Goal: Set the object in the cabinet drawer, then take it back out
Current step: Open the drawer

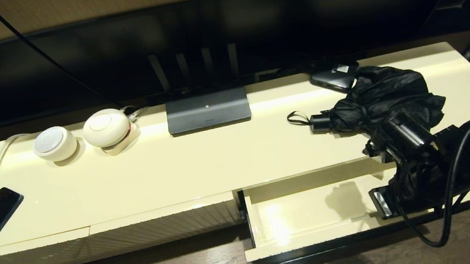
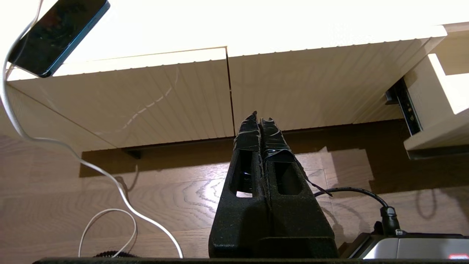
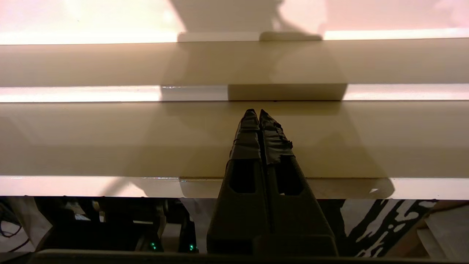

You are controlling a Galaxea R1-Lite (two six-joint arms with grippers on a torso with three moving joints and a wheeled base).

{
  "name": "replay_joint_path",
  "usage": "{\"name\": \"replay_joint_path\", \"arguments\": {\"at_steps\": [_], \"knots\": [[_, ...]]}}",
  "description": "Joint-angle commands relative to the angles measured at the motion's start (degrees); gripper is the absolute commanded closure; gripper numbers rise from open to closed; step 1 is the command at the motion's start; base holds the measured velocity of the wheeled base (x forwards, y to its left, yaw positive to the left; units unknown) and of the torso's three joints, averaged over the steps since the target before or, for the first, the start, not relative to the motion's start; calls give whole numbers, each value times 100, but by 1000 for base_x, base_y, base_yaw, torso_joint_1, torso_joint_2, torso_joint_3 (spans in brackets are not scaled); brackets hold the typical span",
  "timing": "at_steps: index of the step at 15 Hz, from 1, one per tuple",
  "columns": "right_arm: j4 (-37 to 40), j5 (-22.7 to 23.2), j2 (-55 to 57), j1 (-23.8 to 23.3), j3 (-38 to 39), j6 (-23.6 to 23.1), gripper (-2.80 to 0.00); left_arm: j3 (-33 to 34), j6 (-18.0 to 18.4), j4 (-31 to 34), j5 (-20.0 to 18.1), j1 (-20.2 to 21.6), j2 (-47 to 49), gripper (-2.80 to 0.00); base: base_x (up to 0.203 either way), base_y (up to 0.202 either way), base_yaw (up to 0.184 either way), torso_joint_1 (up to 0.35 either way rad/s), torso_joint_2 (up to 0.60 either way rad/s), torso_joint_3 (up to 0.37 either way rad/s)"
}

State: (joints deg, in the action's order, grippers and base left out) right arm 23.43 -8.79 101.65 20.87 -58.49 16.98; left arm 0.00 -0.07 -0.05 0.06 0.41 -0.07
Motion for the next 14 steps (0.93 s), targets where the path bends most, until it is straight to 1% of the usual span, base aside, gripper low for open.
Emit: {"name": "replay_joint_path", "arguments": {"at_steps": [1, 5, 9, 12, 14], "knots": [[147, 0, 4, 5, 101, 70, 0, 18, -1, -4, 3, 2, 7, 0, 0, 0, 0, 0, 0, 0], [347, 35, 13, 31, 145, 218, 0, 18, -1, -4, 3, 2, 7, 0, 0, 0, 0, 0, 0, 0], [601, 68, 57, 284, 169, 558, 0, 18, -1, 5, 3, 2, 7, 0, 0, 0, 0, 0, 0, 0], [654, 229, 13, 339, 215, 596, 0, 18, -1, -4, 3, 2, 7, 0, 0, 0, 0, 0, 0, 0], [654, 237, 13, 453, 338, 604, 0, 18, -1, -4, 3, 2, 7, 0, 0, 0, 0, 0, 0, 0]]}}
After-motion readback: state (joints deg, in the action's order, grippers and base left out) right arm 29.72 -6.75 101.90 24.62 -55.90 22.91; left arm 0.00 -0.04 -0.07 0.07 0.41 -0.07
